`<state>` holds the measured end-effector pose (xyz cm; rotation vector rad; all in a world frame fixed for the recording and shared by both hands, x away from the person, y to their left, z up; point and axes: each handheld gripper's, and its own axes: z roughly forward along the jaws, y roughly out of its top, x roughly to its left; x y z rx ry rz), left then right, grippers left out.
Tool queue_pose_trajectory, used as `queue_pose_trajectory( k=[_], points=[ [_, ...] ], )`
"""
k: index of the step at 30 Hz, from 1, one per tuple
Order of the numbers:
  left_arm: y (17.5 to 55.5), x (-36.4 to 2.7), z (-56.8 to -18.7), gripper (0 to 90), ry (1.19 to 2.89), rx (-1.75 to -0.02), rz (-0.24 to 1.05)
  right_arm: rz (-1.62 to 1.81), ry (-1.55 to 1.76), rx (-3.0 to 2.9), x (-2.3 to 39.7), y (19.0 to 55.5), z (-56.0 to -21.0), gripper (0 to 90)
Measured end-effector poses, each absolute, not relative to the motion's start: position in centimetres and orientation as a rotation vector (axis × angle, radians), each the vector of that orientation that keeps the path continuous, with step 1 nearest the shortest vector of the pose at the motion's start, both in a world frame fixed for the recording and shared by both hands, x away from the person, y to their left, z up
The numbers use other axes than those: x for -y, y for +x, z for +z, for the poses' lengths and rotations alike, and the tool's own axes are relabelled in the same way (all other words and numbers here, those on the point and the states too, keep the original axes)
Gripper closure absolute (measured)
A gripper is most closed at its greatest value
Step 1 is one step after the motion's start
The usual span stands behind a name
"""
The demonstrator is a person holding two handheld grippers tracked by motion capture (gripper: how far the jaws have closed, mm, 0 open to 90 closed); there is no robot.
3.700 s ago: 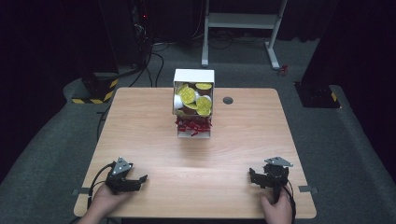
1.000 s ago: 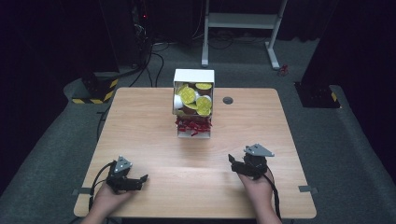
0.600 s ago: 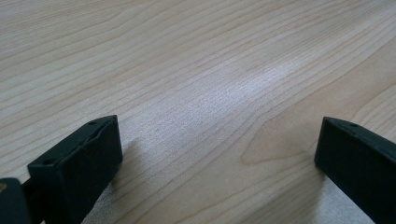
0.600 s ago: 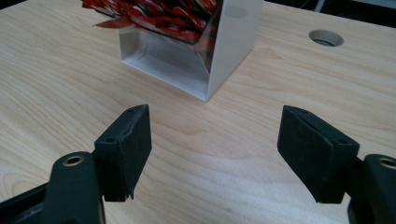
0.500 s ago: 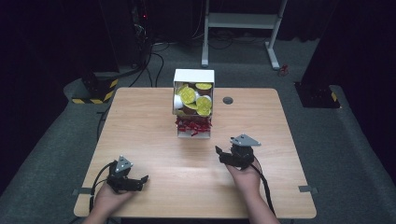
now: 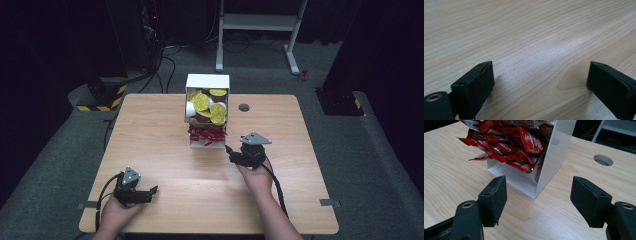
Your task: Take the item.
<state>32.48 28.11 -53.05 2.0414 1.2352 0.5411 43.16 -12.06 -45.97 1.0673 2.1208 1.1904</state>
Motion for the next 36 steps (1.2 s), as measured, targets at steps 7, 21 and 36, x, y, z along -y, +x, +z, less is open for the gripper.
queue_pose_trajectory(
  k=[7, 21, 36],
  points=[
    [32.5, -28.2, -53.0, 13.4, 2.035, -1.235, 0.554, 1.195, 1.023, -2.112, 11.1, 43.8, -45.6, 31.3],
    [32.4, -28.2, -53.0, 15.1, 2.023, -1.255, 0.56, 1.243, 1.011, -2.096, 9.9, 45.0, -45.8, 34.4],
    [32.5, -28.3, -53.0, 15.8, 2.024, -1.251, 0.571, 1.211, 0.959, -2.066, 9.8, 46.2, -45.5, 48.2]
  ],
)
